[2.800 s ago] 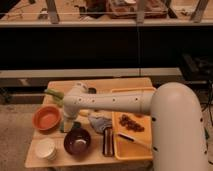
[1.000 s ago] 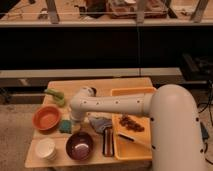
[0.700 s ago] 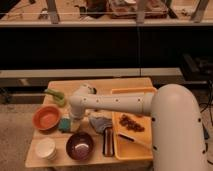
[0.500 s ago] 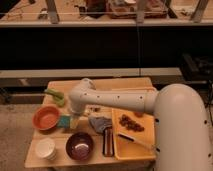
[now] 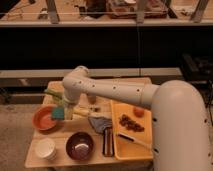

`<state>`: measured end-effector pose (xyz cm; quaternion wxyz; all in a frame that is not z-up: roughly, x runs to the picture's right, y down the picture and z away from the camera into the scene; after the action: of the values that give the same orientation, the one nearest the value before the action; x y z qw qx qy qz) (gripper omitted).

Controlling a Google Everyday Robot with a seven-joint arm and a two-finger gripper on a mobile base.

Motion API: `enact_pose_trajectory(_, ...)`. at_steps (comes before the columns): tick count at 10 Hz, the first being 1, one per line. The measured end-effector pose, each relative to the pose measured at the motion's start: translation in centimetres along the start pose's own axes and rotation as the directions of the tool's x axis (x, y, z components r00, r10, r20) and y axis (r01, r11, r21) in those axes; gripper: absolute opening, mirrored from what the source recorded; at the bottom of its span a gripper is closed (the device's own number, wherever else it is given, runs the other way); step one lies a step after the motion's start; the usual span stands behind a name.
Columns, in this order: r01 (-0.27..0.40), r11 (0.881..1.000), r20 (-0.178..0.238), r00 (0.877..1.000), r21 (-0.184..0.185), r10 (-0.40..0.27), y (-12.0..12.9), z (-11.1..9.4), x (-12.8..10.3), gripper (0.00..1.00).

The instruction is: Place sponge in red bowl

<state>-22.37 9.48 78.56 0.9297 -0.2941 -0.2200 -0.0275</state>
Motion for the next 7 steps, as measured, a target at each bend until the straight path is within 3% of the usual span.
enact_pose_trajectory(2,0.037,0.999,0.018,0.999,-0.007,-0.036,-0.8,2.3,-2.8,0.11)
enact_pose_trajectory(4,0.046,0.999,0.020,0.999,-0.010,-0.046,-1.8,4.5,-3.9,0.12)
enact_pose_trajectory(7,0.017,1.000,-0.012,1.000,-0.018,-0.017,-3.5,6.2,-5.6,0.39)
